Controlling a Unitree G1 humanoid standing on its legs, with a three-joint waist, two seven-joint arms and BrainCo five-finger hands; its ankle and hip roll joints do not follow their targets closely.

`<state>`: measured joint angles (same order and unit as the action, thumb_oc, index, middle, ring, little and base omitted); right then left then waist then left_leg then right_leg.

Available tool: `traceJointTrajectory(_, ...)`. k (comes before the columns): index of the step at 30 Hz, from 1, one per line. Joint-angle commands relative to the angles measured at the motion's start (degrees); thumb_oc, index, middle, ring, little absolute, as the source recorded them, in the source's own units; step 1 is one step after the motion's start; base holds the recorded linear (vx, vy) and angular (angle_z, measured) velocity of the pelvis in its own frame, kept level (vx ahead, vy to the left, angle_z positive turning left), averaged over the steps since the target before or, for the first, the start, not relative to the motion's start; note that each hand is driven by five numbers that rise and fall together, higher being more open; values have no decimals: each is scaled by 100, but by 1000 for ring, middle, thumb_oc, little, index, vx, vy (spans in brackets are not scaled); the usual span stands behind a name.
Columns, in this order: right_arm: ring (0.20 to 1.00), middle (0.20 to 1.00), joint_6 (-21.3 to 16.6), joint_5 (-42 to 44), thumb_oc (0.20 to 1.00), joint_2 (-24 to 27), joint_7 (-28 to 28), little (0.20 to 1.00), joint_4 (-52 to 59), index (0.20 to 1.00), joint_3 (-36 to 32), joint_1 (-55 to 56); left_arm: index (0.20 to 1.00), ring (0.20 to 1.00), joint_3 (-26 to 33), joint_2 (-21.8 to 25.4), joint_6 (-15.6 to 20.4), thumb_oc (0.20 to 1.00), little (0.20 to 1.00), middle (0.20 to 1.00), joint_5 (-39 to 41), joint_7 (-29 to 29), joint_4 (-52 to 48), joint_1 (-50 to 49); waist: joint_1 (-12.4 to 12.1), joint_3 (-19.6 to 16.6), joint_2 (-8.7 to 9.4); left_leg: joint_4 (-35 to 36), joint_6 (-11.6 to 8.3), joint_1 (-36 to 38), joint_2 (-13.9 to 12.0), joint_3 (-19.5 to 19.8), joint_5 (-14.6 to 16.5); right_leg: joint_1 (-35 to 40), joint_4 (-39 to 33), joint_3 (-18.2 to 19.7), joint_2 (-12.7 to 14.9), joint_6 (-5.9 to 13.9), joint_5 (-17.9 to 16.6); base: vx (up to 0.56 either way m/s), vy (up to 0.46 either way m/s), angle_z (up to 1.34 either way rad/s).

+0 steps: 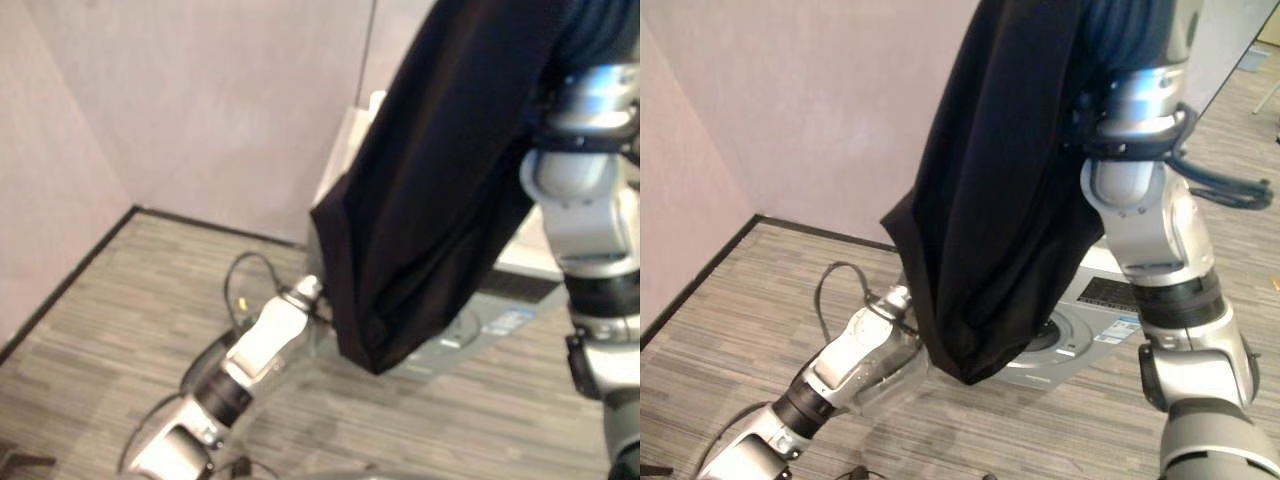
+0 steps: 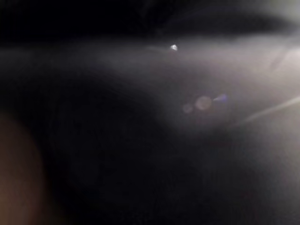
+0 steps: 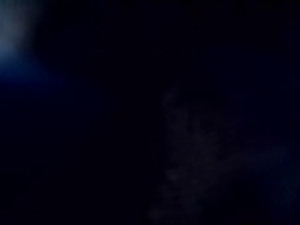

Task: Grab the laundry basket,head to the washer,open it,put in the laundry and shut it.

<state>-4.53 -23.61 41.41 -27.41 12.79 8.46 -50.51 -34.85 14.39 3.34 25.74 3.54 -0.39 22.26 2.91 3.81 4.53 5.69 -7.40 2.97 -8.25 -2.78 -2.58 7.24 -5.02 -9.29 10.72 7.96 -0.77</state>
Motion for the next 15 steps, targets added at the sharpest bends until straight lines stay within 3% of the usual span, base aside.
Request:
traceJointTrajectory(1, 200, 200, -78, 253, 200, 241, 3, 200, 178, 200, -631, -387, 1000, 1000, -271, -287, 152, 1000, 1000, 1000, 236, -249, -68, 648, -188, -73, -308, -196, 336, 401, 29, -96, 560, 149, 117, -147, -287, -131, 367, 0, 0, 0)
traceJointTrajectory(11, 200, 200, -105, 339, 200, 429, 107, 200, 392, 200, -881, -155, 1000, 1000, -13, 170, -20, 1000, 1000, 1000, 396, -546, -853, 322, -264, -38, -302, -260, 363, 400, 44, -75, 604, 196, 88, -165, -266, -110, 349, 0, 2, 2)
traceJointTrajectory(15, 200, 200, -84, 457, 200, 924, 112, 200, 182, 200, -839, -586, 1000, 1000, 438, 716, -49, 1000, 1000, 1000, 455, -820, -1299, -301, -347, -158, -275, -245, 365, 454, 49, -96, 652, 232, 67, -164, -259, -87, 352, 30, 27, 3)
